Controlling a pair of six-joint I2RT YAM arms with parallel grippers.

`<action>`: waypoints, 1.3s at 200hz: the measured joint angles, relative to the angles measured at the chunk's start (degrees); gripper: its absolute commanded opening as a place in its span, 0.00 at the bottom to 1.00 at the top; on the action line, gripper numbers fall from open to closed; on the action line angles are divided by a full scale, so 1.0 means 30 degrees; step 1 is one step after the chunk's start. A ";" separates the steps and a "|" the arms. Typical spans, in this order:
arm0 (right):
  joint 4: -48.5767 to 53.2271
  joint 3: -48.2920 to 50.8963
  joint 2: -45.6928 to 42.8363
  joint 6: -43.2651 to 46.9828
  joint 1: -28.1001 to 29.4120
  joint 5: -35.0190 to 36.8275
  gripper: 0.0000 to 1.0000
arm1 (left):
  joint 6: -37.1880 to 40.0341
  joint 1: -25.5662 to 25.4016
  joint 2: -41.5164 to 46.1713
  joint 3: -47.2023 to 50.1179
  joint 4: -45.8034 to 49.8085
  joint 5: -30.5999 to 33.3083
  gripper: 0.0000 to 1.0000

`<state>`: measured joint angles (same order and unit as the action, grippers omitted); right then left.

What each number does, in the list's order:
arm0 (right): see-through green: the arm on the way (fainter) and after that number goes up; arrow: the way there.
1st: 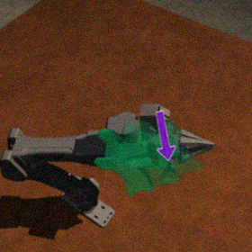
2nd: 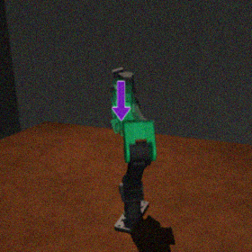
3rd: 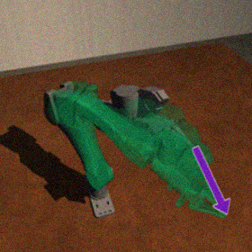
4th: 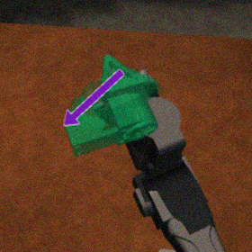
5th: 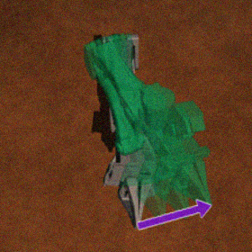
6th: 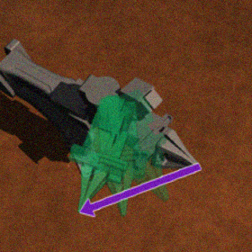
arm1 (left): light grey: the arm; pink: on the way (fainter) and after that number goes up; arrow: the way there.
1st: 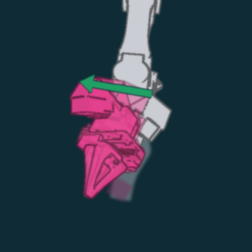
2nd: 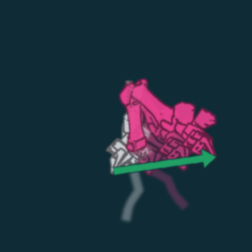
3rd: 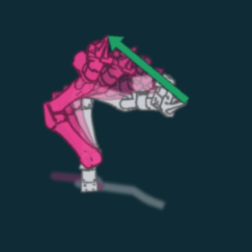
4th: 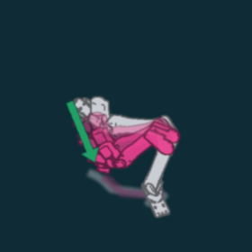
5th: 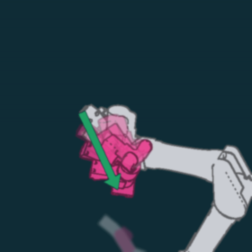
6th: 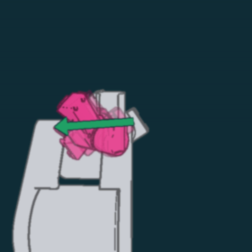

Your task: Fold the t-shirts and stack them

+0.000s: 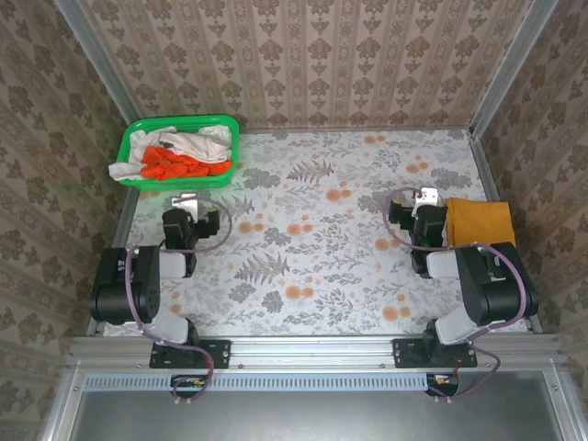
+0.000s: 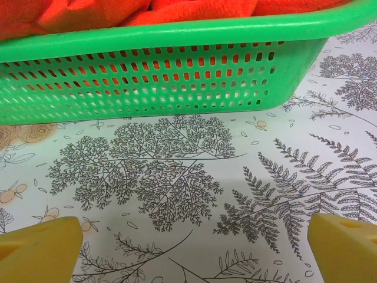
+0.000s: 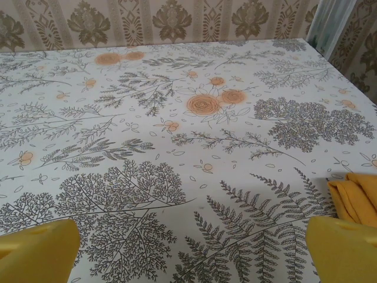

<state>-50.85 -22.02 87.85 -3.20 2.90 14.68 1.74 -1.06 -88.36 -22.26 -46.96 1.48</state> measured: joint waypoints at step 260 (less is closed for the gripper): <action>0.4954 -0.0117 -0.6645 0.0007 0.0022 -0.0452 1.00 | 0.1086 -0.2266 0.4452 -0.0219 0.2557 0.2761 1.00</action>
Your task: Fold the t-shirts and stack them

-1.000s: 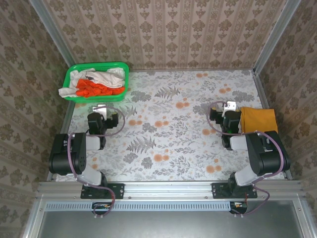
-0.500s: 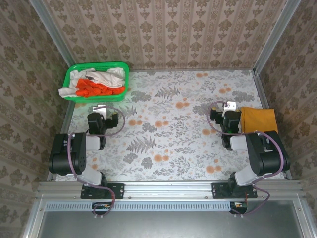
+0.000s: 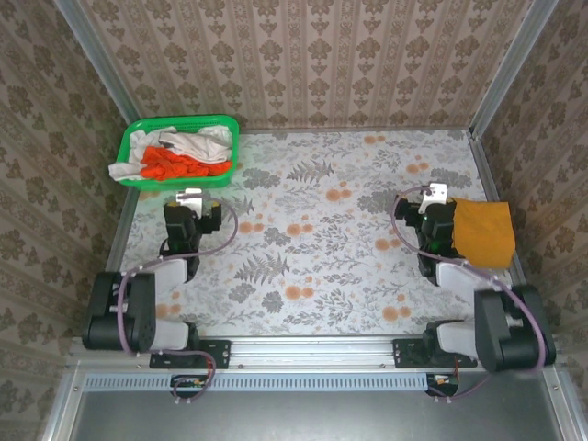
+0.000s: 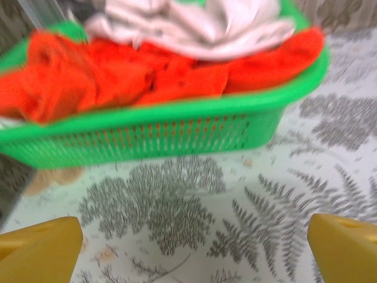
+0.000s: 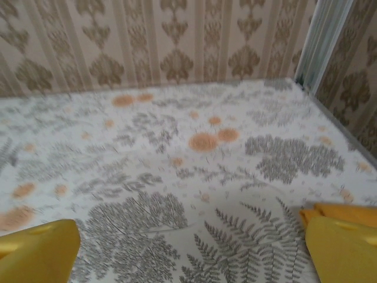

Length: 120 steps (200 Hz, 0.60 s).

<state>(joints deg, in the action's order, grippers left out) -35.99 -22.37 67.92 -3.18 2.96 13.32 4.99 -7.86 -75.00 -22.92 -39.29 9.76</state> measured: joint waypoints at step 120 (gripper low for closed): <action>1.2218 -0.6018 -0.7096 -0.2492 0.1224 -0.3978 1.00 | -0.1202 -0.4080 0.2251 -0.8349 1.0783 0.1931 1.00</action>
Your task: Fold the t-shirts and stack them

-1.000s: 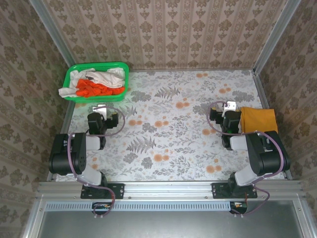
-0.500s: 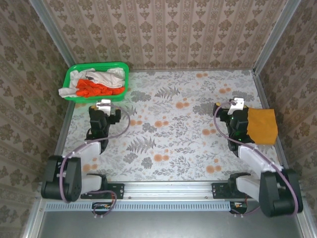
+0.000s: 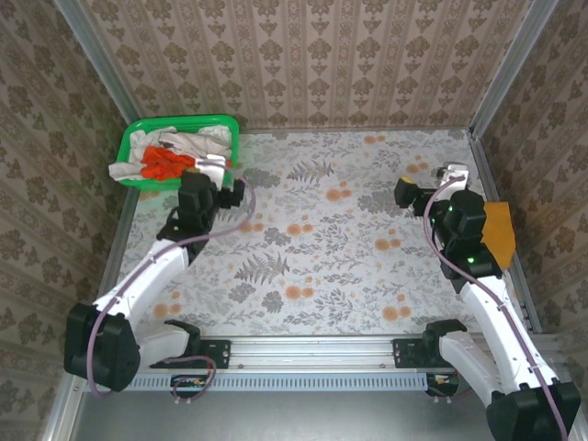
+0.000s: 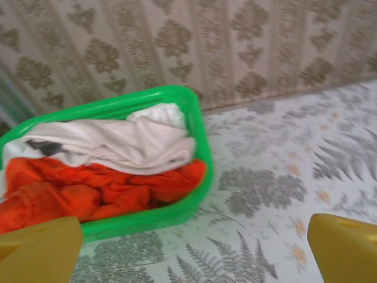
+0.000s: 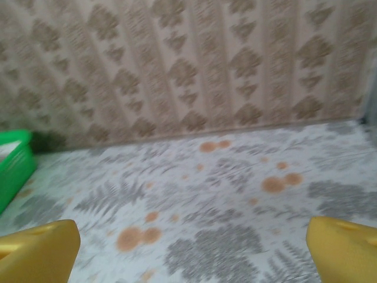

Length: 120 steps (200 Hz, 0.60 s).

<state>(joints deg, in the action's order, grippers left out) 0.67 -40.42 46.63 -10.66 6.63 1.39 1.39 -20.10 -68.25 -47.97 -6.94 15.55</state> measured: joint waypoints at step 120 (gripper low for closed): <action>0.0262 -0.0568 0.2718 0.0503 0.8371 -0.1122 1.00 | -0.8014 0.9653 -0.9719 -1.0163 0.8189 -0.1370 0.85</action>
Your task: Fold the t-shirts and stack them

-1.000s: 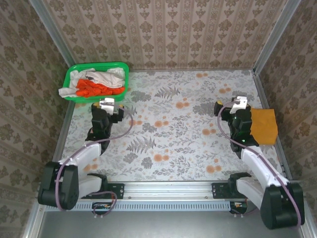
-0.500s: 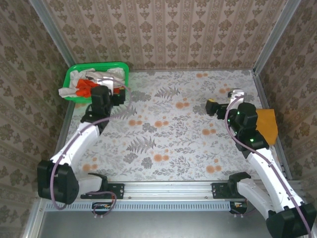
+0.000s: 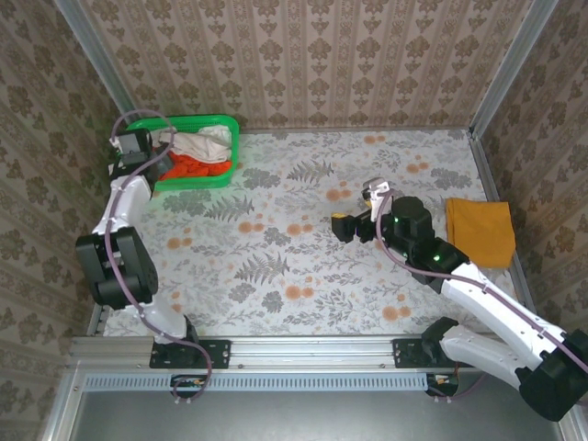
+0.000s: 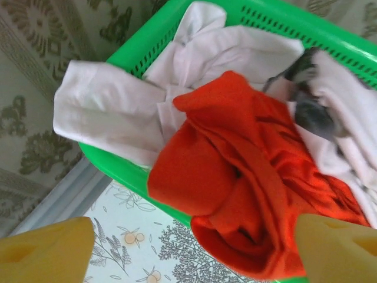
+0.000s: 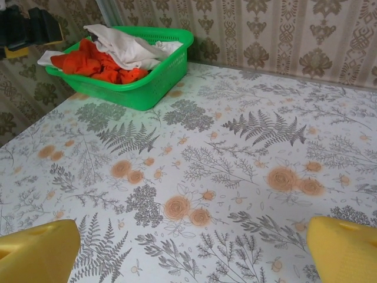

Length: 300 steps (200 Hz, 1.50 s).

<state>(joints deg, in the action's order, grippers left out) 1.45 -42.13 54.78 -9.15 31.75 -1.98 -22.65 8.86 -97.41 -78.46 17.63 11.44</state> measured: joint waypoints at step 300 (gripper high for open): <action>-0.0889 -0.0423 0.1676 -0.0182 0.0401 0.0350 1.00 | 0.0255 -0.1377 0.0000 -1.4083 0.1472 -0.5122 0.00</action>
<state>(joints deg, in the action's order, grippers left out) -1.21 -43.40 59.81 -9.69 32.95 -0.93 -21.89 4.73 -97.41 -120.70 22.04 -3.92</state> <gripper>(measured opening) 0.999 0.058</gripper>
